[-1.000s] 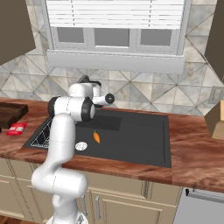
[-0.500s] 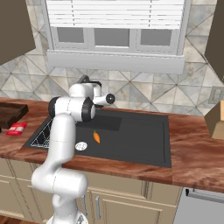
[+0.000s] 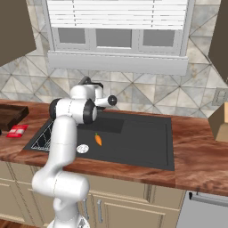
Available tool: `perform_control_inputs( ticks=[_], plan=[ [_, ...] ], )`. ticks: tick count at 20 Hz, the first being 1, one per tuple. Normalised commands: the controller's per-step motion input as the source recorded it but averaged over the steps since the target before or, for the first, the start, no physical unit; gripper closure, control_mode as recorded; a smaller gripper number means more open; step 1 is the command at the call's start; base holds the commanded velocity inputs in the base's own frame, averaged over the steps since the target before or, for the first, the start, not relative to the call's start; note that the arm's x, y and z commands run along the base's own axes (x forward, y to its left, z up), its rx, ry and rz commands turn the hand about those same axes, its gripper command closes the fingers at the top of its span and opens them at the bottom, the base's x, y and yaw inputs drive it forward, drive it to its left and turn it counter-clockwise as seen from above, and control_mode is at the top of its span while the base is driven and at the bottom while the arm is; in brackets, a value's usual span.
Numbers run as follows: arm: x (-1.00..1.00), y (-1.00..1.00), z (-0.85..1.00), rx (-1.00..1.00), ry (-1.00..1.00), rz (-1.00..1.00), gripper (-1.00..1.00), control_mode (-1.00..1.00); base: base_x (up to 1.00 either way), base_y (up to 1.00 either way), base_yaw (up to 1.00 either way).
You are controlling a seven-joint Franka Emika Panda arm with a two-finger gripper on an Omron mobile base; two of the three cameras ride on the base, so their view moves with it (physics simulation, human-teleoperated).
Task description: Pick up all produce items and place them in the sink. Turn on the sink faucet to wash them. Then turn the sink off and put them in the tray.
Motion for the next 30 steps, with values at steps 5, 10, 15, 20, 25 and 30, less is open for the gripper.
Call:
perform_control_inputs(
  ticks=[5, 10, 15, 20, 25, 30],
  plan=[
    [0.0, 0.0, 0.0, 0.0, 0.0, 0.0, 1.0, -1.0, 0.0, 0.0, 0.0],
    [0.0, 0.0, 0.0, 0.0, 0.0, 0.0, 1.0, -1.0, 0.0, 0.0, 0.0],
    [0.0, 0.0, 0.0, 0.0, 0.0, 0.0, 1.0, -1.0, 0.0, 0.0, 0.0],
    [0.0, 0.0, 0.0, 0.0, 0.0, 0.0, 1.0, -1.0, 0.0, 0.0, 0.0],
    [0.0, -0.13, -0.04, 0.05, 0.02, 0.0, 1.0, -1.0, 0.0, 0.0, 0.0],
    [0.03, -0.23, -0.08, 0.06, 0.08, 0.0, 1.0, -1.0, 0.0, 0.0, 0.0]
  ],
)
